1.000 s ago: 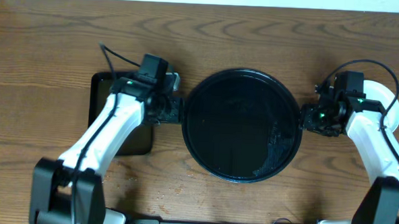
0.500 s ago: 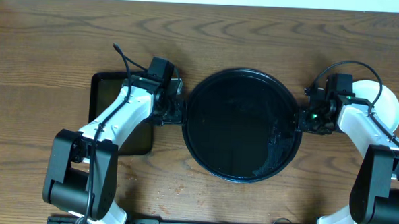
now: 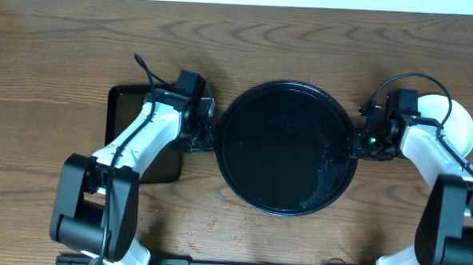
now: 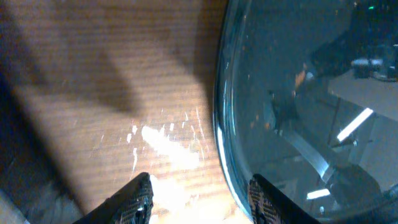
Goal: Clean dirty plates on tray and stack at the side
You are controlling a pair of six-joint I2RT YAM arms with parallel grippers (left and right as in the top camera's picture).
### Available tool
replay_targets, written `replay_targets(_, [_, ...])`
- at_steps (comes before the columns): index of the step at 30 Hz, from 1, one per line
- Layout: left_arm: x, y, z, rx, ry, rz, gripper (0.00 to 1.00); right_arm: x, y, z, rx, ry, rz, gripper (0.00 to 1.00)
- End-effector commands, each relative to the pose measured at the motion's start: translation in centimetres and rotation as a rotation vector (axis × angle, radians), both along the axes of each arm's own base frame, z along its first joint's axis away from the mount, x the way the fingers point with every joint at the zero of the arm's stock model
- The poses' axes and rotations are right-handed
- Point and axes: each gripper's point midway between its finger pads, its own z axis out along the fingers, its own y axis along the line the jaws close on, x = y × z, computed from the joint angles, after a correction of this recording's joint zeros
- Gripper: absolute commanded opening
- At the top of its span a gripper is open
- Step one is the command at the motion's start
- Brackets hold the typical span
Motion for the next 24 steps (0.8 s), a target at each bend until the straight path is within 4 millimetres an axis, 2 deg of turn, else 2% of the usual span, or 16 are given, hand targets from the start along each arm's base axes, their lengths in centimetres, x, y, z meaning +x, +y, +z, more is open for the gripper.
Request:
replay_targets(1, [1.6,1.2,4.8,-0.003,-0.139,0.052,0.51,0.8,0.3,5.2,0.005,-0.151,-0.001,0.46])
replay_targets(3, [1.9,2.1,7.1,0.002,-0.211,0.081,0.51,0.9,0.7,8.1,0.024,-0.232,-0.007,0.49])
replay_targets(5, [1.7,3.6,9.8,0.022,-0.287,0.127,0.52,0.7,2.0,11.7,0.084,-0.344,0.037,0.53])
replay_targets(6, [1.3,4.4,11.3,0.032,-0.329,0.145,0.51,0.5,2.9,13.7,0.125,-0.408,0.074,0.58])
replay_targets(8, [0.7,6.0,13.8,0.064,-0.409,0.182,0.56,-0.4,4.5,18.0,0.201,-0.545,0.141,0.7])
replay_targets(10, [-0.2,7.7,16.4,0.098,-0.501,0.225,0.61,-1.4,5.3,21.5,0.23,-0.662,0.178,0.77])
replay_targets(11, [-0.6,8.5,17.9,0.112,-0.555,0.249,0.66,-1.9,5.4,23.0,0.229,-0.714,0.189,0.99])
replay_targets(13, [-1.5,9.4,20.2,0.12,-0.643,0.281,0.72,-3.1,5.3,25.4,0.205,-0.804,0.191,0.99])
replay_targets(14, [-2.1,9.7,21.3,0.114,-0.686,0.291,0.74,-3.6,5.2,26.5,0.189,-0.847,0.191,0.99])
replay_targets(15, [-2.5,9.7,22.1,0.105,-0.716,0.295,0.8,-4.2,5.2,27.5,0.177,-0.888,0.193,0.99])
replay_targets(19, [-4.1,9.7,25.0,0.051,-0.823,0.324,0.82,-6.5,5.4,30.3,0.174,-0.993,0.194,0.99])
replay_targets(21, [-4.1,9.6,26.4,-0.002,-0.869,0.38,0.83,-7.4,5.4,31.3,0.17,-1.033,0.196,0.99])
replay_targets(24, [-4.7,9.7,26.9,-0.009,-0.889,0.383,0.83,-8.3,5.5,32.2,0.164,-1.073,0.201,0.99])
